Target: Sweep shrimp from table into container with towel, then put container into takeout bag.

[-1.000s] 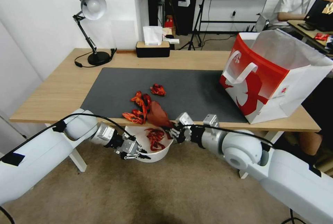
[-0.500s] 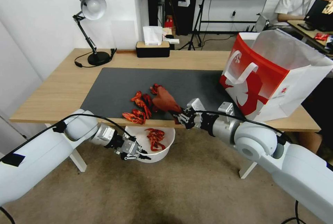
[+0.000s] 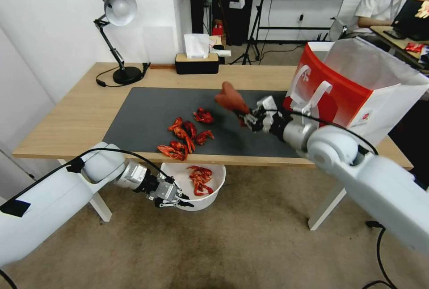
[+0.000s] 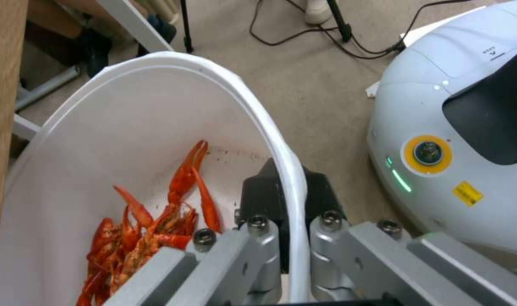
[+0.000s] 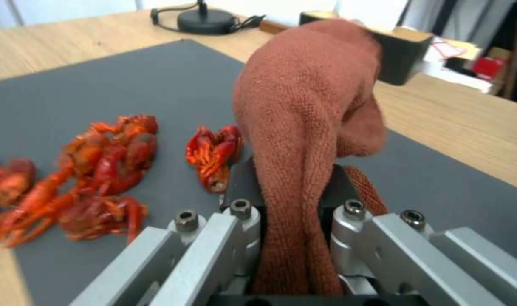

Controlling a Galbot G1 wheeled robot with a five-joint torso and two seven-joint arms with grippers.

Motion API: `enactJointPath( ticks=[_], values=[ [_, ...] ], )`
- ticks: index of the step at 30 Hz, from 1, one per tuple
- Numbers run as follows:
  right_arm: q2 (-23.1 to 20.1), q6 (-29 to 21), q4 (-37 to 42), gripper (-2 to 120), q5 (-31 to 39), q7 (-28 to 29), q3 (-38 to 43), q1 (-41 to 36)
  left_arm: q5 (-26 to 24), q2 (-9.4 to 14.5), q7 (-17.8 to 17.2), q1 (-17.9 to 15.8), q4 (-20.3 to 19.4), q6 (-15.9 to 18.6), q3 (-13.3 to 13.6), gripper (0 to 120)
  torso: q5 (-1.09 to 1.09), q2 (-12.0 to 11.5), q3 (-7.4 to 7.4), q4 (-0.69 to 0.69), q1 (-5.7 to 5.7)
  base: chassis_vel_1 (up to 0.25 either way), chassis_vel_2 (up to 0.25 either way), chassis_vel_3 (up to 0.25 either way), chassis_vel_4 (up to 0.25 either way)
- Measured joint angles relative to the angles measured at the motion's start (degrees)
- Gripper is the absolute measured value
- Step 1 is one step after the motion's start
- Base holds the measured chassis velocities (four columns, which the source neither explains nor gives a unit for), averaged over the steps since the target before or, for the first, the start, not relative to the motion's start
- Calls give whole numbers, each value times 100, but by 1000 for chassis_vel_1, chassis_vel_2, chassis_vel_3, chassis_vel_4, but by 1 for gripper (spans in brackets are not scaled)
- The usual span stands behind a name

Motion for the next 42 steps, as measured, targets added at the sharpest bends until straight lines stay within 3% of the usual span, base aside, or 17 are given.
enactJointPath(
  ticks=[9,23,30,42],
  values=[
    [712,799,-2094,9,-107,-868,-1685,1692,10,71,87,60,74,-12,-111,0,-1,0,0,1,1,0,0,0,0],
    [1817,1601,-3840,9,-129,-1615,-2980,2453,10,194,163,172,193,-126,-320,0,0,0,0,0,1,0,0,0,0],
    [1913,1889,-4045,9,30,-2137,-3287,2518,40,242,202,262,200,-173,-443,0,-1,0,-1,0,0,0,0,0,0],
    [1901,2050,-3861,9,203,-2486,-3448,2574,68,289,230,272,193,-185,-489,0,-1,0,0,1,0,0,0,0,0]
  ],
)
